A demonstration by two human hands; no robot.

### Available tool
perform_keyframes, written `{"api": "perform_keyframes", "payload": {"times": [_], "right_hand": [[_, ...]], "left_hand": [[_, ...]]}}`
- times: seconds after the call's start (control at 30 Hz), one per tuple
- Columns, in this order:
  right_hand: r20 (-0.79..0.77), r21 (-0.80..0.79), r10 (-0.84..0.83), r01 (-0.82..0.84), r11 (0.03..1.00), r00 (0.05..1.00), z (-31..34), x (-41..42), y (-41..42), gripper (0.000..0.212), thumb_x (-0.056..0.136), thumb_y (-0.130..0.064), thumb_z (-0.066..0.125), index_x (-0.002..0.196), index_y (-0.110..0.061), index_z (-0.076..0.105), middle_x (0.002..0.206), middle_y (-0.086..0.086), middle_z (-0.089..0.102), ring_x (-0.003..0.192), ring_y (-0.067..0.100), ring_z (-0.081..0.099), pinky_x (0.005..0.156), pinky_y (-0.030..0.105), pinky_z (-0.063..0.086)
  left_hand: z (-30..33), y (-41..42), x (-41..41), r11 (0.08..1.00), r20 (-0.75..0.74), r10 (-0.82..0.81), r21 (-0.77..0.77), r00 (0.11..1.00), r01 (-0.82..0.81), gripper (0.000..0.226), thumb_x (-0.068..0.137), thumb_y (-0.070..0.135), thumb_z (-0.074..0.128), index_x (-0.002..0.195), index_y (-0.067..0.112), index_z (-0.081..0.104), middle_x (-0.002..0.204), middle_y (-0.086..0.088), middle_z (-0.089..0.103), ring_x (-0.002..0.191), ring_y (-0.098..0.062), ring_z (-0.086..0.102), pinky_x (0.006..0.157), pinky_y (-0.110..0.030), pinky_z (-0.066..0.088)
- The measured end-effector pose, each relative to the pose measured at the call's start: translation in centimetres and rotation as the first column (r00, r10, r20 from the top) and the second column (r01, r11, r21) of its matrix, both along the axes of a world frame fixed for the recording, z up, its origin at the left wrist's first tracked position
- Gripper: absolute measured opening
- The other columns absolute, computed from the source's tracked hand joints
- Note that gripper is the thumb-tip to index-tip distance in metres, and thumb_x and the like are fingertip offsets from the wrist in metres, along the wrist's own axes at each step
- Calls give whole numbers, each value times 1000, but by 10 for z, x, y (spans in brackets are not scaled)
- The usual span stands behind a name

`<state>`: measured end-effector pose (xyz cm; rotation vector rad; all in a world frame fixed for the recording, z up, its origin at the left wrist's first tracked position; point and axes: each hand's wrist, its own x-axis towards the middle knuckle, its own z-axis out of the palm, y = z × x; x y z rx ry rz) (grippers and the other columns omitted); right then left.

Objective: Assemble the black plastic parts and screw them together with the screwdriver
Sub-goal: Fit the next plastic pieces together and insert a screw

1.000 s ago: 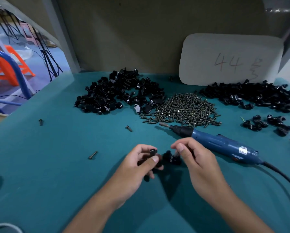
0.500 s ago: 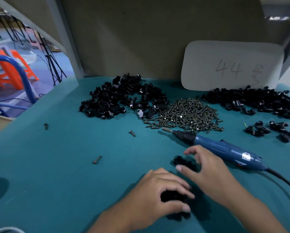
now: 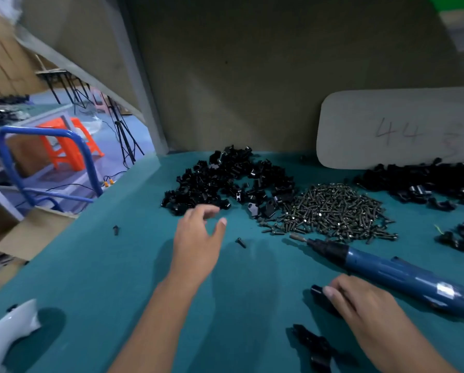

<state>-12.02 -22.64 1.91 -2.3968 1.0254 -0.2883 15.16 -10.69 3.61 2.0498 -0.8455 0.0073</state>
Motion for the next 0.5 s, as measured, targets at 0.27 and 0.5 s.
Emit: {"api": "perform_keyframes", "payload": {"times": [0.27,0.5], "right_hand": [[-86,-78,31,-38,996,996,-4,2,3,21,95,-64,48,93,-45,40,102,-19,50,100,-2,49,83,17,42],[-93,-80,49,-56,995,995,-8,-3,3,27,93,-68,48,100,-45,37,105,-23,50,103,-3,48,81,18,43]], "left_hand": [[-23,-66,68,810,467,25,509,884,-292,57,97,43,62,149,25,45,150,1,41,137,-27,33,113,-43,24],[-29,-56,76,870,672,-8,370,741,-326,29,89,30,75,117,25,70,130,4,58,122,-24,48,106,-41,30]]}}
